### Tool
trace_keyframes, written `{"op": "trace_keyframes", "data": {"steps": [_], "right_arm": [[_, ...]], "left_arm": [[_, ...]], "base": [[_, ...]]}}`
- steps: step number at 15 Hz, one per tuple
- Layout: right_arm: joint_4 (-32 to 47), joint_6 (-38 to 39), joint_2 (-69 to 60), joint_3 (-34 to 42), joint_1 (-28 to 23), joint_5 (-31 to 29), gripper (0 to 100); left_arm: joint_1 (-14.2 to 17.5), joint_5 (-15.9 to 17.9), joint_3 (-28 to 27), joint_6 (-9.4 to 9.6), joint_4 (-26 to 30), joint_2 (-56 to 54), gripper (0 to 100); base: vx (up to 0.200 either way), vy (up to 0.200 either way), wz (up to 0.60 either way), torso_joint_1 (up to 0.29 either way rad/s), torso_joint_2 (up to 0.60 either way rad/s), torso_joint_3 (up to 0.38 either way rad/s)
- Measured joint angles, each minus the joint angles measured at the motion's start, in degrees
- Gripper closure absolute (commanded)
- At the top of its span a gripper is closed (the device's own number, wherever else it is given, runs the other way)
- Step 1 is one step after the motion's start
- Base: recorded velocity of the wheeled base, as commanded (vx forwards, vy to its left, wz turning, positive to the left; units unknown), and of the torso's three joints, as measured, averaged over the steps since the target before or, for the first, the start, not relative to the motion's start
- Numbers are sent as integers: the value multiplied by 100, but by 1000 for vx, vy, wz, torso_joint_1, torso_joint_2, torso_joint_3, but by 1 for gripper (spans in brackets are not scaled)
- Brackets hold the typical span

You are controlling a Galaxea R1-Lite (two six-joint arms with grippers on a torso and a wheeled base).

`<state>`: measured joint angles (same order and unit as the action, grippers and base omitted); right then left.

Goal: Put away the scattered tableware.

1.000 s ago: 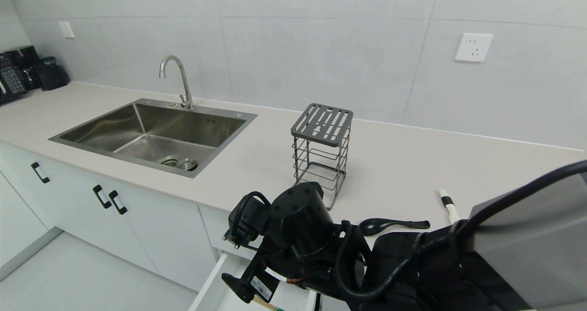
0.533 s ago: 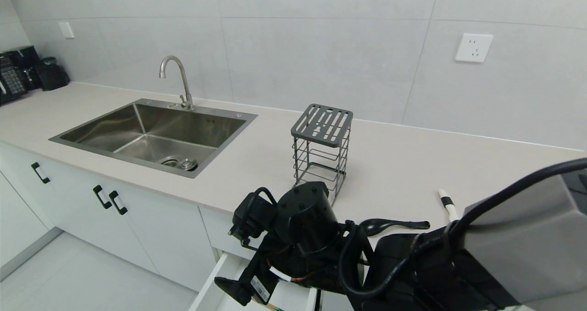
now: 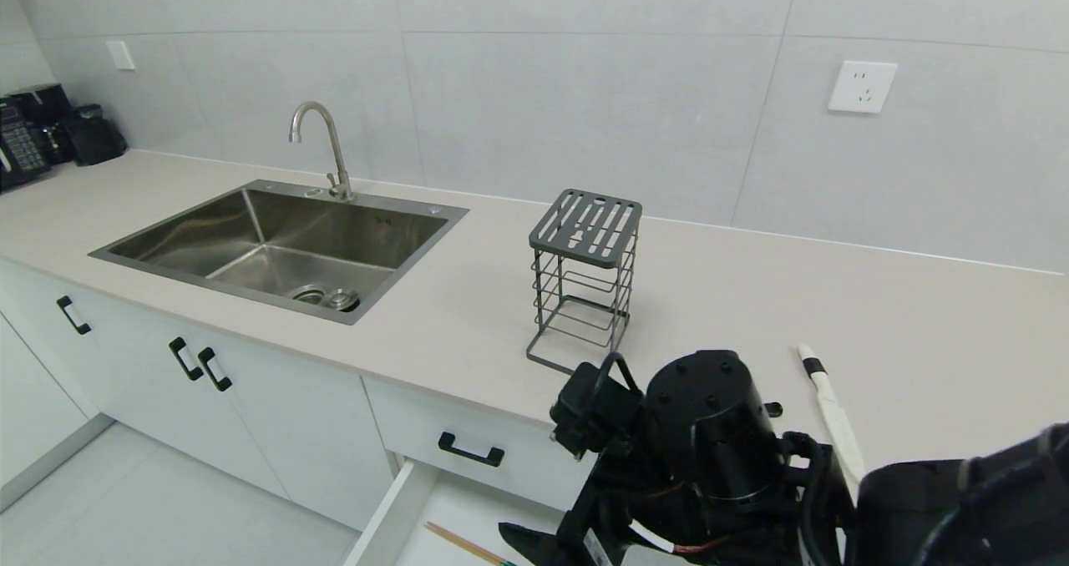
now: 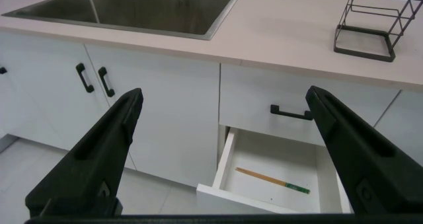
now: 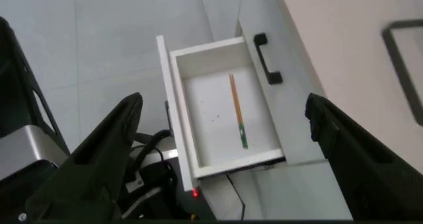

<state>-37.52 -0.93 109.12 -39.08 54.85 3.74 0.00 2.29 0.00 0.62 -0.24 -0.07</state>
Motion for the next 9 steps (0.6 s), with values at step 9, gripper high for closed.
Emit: {"op": "trace_keyframes", "data": {"steps": [9], "right_arm": [[-52,-413,-1306,1464,-1665,127,0]], "left_arm": [[0,-2,0,-2,0,0,0]], "base": [[0,0,0,0,0,0]]}}
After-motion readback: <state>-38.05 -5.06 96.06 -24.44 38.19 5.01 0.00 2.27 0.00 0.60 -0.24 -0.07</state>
